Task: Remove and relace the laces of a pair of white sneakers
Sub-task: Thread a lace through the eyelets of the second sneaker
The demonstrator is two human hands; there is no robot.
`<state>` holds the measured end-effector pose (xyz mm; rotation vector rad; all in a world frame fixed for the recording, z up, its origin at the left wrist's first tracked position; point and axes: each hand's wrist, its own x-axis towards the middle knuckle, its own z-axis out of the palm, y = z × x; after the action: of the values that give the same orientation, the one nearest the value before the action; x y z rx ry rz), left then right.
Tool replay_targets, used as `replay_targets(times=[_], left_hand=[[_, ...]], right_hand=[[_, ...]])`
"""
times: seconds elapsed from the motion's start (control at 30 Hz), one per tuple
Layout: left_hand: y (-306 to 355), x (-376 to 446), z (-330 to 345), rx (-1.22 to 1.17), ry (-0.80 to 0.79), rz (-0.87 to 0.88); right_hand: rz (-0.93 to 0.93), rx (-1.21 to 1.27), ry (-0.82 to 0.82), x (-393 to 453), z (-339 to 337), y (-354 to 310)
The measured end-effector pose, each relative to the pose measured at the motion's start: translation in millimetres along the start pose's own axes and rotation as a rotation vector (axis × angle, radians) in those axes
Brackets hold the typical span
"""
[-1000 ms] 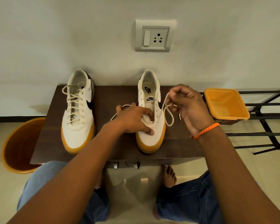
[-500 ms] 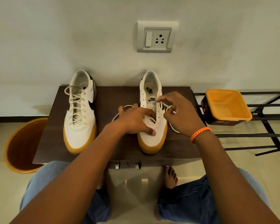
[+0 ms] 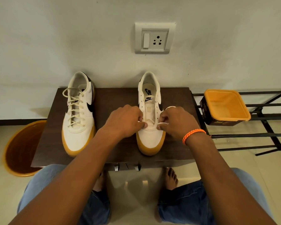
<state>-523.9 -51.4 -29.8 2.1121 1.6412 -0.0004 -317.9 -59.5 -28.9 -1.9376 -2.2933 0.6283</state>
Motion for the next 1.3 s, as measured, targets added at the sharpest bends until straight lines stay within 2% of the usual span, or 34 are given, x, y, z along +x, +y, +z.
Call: replay_targets(times=[0.1,0.3,0.37,0.47,0.57,0.73,0.83,0.97,1.1,1.3], left_hand=[[-1.1,2.0,0.9,-0.117,-0.022,0.051],[-10.7,-1.2,-7.9,-0.666,-0.221,-0.03],[-10.3,-1.8,-7.6,-0.68,-0.218,-0.051],[-8.2,-2.6,-8.1,-0.556,-0.218,-0.081],[-0.9,-7.9,-7.2,-0.579,-0.267,-0.088],[20.4,-20.6,-17.8,-0.89,-0.108,-0.142],[31.3,-29.9,-28.8,-1.042,-0.003,-0.174],[46.0,-38.8,-49.0,-1.15,0.128,-0.166],[60.3,-43.2,-64.8,-1.195,0.214,-0.126],[81.5,-51.8,-94.4,-1.254,0.342,-0.038]], right_hand=[[0.018,0.079,-0.053,0.3,0.4,1.5],[0.053,0.059,-0.052,0.5,-2.2,1.0],[0.076,0.06,-0.081,0.3,-2.3,-0.5],[0.148,0.067,-0.119,2.1,0.2,-3.5],[0.256,0.183,-0.103,4.3,1.8,-2.8],[0.332,0.537,-0.051,-2.5,-10.5,-15.6],[0.316,0.71,-0.03,-11.7,-24.1,-23.8],[0.247,0.881,0.045,-22.3,-45.4,-33.6],[0.174,0.986,0.2,-28.2,-64.3,-47.7],[0.116,1.054,0.301,-36.3,-113.7,-70.7]])
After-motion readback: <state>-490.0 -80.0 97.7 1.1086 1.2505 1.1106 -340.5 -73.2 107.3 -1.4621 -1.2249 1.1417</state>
